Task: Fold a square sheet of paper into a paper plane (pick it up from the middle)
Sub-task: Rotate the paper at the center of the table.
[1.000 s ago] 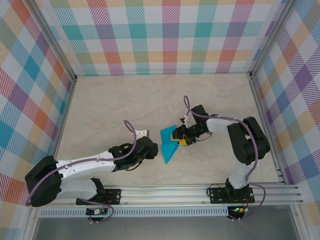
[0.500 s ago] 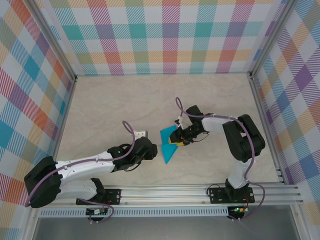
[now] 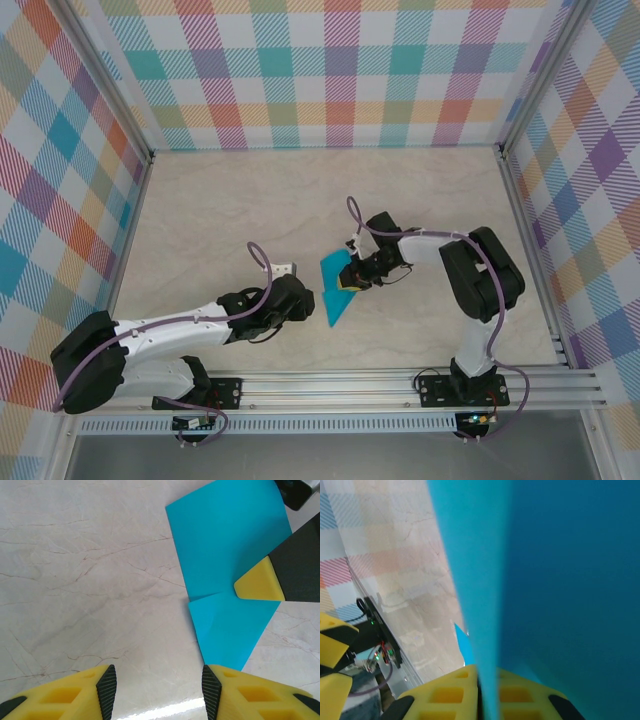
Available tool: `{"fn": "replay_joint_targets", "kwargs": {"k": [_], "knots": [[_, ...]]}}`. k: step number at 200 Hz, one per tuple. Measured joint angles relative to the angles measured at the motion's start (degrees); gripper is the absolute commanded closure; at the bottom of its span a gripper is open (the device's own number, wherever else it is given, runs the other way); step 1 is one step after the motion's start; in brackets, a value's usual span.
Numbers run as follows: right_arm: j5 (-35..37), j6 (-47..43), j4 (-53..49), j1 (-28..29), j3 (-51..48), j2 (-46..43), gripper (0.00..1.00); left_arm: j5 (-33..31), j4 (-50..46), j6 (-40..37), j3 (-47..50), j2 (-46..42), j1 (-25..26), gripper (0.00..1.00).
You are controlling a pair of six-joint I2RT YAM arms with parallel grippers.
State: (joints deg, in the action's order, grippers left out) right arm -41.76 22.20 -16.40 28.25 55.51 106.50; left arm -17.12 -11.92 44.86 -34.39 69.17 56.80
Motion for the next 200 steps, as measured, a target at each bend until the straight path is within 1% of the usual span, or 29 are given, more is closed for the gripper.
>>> {"fn": "replay_joint_targets", "kwargs": {"k": [31,66,92,127,152,181,200], "knots": [[0.81,8.31,4.96,0.22,-4.46,-4.63,0.94,0.11,-0.44,-0.79,-0.26,0.00,-0.13,0.48],[2.62,16.52,9.86,1.09,-5.40,-11.28,0.94,0.17,-1.09,-1.29,-0.37,-0.35,-0.98,0.48],[5.44,21.97,11.02,2.27,-5.46,-14.14,0.94,0.13,-2.80,-1.46,-0.37,-3.23,-1.27,0.45],[9.22,29.59,12.17,4.87,-5.97,-13.97,0.93,-0.07,-4.96,-2.16,-0.37,-10.08,-1.79,0.44],[10.97,32.72,12.20,6.69,-4.46,-10.82,0.92,0.07,-5.42,-3.48,-0.33,-12.68,-1.88,0.44],[12.63,35.19,11.69,7.39,-3.17,-6.99,0.88,1.79,-5.18,-6.14,-0.31,-10.60,-1.88,0.48],[12.68,35.89,11.52,7.39,-2.47,-5.25,0.81,3.39,-4.48,-8.09,-0.37,-6.71,-1.92,0.50]]}}
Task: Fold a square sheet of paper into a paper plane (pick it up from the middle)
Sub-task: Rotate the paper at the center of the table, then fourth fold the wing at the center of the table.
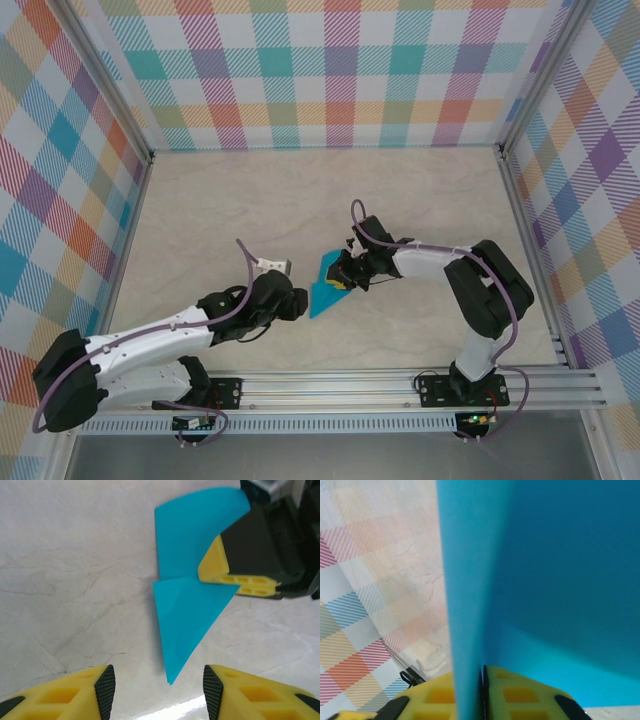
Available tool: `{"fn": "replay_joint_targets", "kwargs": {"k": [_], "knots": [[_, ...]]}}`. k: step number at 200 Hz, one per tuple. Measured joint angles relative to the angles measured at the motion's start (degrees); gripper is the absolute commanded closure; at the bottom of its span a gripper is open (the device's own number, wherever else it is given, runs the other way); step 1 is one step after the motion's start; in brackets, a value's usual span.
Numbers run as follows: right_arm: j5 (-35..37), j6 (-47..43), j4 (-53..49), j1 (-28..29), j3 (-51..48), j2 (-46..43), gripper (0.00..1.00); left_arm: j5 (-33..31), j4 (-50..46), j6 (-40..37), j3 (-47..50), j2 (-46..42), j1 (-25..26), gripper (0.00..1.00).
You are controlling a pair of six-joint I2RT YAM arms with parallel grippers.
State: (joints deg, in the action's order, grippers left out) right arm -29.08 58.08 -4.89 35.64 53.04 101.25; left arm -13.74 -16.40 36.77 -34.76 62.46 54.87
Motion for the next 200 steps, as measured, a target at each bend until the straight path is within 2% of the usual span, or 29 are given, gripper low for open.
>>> {"fn": "replay_joint_targets", "kwargs": {"k": [20,55,83,112,157,200], "knots": [[0.17,-0.26,-0.92,0.00,0.09,0.33,0.73,1.42,1.05,-1.55,-0.02,3.87,-0.02,0.50],[0.17,-3.39,-4.74,0.00,3.02,0.33,0.70,2.64,2.73,-3.65,-1.75,9.03,0.26,0.51],[-0.02,-6.21,-6.23,-0.44,4.35,0.33,0.69,1.55,3.58,-4.83,-4.98,13.42,2.45,0.52],[-1.31,-8.52,-6.75,-1.62,4.35,0.33,0.68,-2.58,3.17,-5.60,-9.64,19.98,5.18,0.57],[-3.61,-10.69,-6.73,-3.72,4.11,0.33,0.67,-10.34,2.86,-5.53,-13.68,26.93,8.59,0.55],[-4.83,-11.04,-6.71,-4.48,3.91,0.33,0.67,-14.95,1.33,-4.68,-15.98,31.43,9.70,0.56]]}}
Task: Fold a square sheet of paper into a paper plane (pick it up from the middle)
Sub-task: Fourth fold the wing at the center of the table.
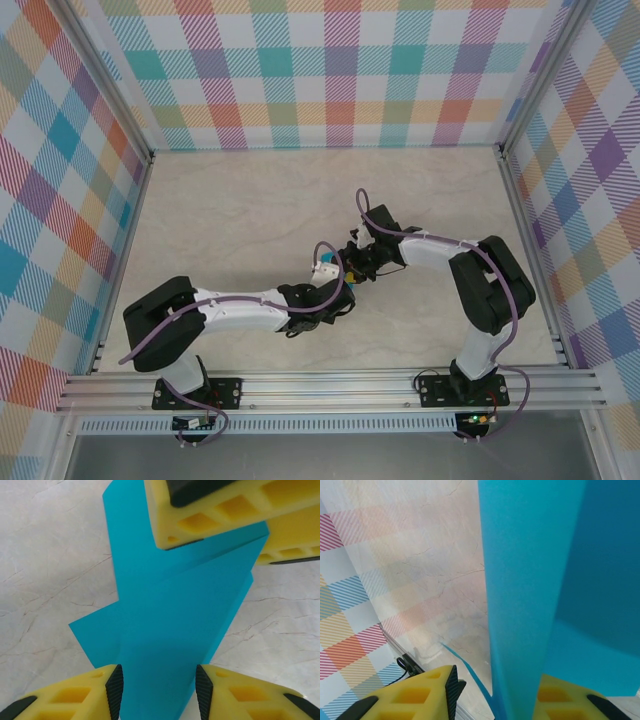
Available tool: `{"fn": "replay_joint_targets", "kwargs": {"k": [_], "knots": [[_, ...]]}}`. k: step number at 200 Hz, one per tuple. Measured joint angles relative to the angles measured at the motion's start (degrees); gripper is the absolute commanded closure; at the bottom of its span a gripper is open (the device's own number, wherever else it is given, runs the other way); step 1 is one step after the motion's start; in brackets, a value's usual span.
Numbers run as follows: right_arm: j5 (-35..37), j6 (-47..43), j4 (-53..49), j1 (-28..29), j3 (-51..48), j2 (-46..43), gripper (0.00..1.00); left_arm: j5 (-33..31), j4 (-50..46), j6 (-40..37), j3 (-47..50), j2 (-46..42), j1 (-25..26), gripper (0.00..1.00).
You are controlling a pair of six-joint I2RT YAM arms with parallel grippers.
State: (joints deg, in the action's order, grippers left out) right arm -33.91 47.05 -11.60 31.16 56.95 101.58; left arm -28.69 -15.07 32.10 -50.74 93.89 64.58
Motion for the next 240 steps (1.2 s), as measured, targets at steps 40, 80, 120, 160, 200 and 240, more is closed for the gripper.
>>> {"fn": "replay_joint_targets", "kwargs": {"k": [40,80,120,160,200,240], "knots": [[-0.33,0.02,0.02,-0.22,0.00,0.00,0.72,-0.92,-0.02,0.66,-0.04,1.53,0.39,0.56],[-0.85,0.02,0.15,-0.44,0.00,0.02,0.82,-0.72,0.90,1.09,-0.02,1.84,0.98,0.48],[-1.11,0.02,0.15,-0.81,0.00,0.28,0.84,-0.17,2.19,1.07,0.94,0.68,1.36,0.49],[-1.09,0.02,0.13,-0.81,0.00,0.39,0.84,-1.16,1.62,1.66,0.94,0.85,1.36,0.55],[-1.09,0.02,0.11,-0.87,0.00,0.39,0.84,-2.27,1.40,3.02,0.94,1.84,1.36,0.60],[-1.09,0.02,0.11,-1.07,0.00,0.39,0.84,-2.67,1.22,3.82,0.94,2.12,1.36,0.69]]}}
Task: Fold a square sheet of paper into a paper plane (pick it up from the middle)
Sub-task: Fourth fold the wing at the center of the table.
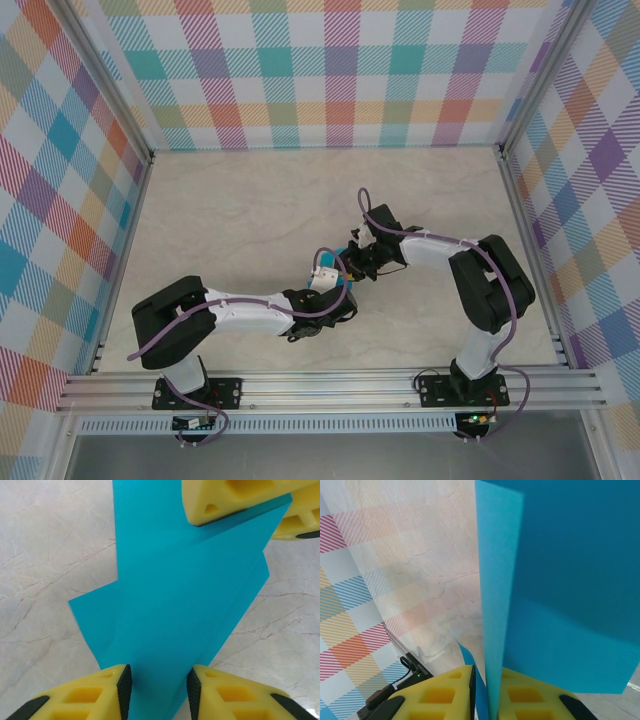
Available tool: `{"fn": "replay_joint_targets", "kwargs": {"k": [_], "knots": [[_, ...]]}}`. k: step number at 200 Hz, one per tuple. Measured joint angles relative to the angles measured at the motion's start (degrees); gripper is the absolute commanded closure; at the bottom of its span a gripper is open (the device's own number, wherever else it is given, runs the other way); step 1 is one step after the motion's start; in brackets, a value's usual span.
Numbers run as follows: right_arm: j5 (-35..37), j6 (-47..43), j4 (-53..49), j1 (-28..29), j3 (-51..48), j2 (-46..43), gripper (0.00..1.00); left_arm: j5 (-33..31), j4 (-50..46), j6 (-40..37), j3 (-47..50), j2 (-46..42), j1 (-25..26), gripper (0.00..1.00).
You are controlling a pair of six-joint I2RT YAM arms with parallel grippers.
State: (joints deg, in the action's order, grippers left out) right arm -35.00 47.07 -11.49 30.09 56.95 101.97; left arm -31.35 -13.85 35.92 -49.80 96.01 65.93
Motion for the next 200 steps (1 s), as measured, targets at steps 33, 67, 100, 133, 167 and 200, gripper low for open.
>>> {"fn": "replay_joint_targets", "kwargs": {"k": [33,67,100,133,167,200], "knots": [[0.00,0.00,0.00,-0.04,0.00,0.00,0.84,-0.33,-1.57,0.66,0.00,0.17,0.00,0.77],[0.02,0.00,0.00,-0.04,0.00,0.00,0.85,-0.52,-2.54,0.72,-0.02,0.20,0.00,0.81],[0.02,0.00,0.00,-0.07,0.00,0.00,0.84,-0.50,-2.56,0.74,-0.02,0.20,0.00,0.87],[0.11,-0.02,-0.22,-0.24,-0.02,-0.02,0.79,0.07,-1.84,0.96,0.15,0.15,-0.02,0.92],[0.57,-0.48,-0.72,-1.57,-0.96,-1.11,0.71,3.30,2.43,1.44,3.19,-1.90,-1.25,0.95],[1.60,-1.66,-2.64,-3.93,-2.91,-6.97,0.57,10.36,8.76,1.55,8.04,-5.35,-4.48,0.96]]}}
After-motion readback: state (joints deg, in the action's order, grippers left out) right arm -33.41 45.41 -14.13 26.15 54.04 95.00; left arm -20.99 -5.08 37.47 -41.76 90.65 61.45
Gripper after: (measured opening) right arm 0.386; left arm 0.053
